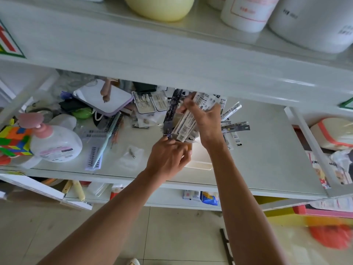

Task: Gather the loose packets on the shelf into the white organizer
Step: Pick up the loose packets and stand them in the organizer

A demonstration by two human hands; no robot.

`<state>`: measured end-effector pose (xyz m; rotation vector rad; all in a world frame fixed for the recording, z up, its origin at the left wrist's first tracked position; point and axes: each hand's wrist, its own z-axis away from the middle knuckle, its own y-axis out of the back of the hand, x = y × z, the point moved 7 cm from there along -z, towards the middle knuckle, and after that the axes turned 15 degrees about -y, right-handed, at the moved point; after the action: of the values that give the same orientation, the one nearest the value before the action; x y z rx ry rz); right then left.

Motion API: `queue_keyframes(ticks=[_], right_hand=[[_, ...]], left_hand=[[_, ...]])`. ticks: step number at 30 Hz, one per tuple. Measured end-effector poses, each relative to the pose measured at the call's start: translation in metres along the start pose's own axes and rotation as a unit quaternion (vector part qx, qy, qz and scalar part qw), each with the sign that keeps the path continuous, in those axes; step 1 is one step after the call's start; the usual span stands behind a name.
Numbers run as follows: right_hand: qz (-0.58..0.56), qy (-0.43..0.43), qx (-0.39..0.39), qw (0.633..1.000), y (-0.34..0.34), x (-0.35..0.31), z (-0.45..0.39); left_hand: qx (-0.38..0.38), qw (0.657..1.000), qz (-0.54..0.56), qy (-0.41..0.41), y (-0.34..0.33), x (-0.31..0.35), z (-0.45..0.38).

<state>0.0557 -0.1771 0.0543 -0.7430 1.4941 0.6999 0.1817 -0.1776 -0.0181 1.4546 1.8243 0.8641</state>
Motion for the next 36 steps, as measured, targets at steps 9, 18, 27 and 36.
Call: queue_keyframes(ticks=[9,18,27,36], right_hand=[[0.149,0.032,-0.024,0.988,-0.012,0.02,0.011],[0.42,0.067,0.06,0.903,-0.008,0.041,0.016],[0.301,0.011,-0.019,0.953,0.01,0.031,0.022],[0.452,0.172,0.155,0.862,0.003,0.01,0.044]], left_hand=[[-0.018,0.999,0.039,-0.03,0.008,0.007,-0.003],[0.039,0.935,0.245,0.253,0.04,-0.078,0.016],[-0.036,0.968,0.191,0.156,0.02,-0.075,-0.013],[0.024,0.916,0.337,0.216,0.02,-0.064,-0.006]])
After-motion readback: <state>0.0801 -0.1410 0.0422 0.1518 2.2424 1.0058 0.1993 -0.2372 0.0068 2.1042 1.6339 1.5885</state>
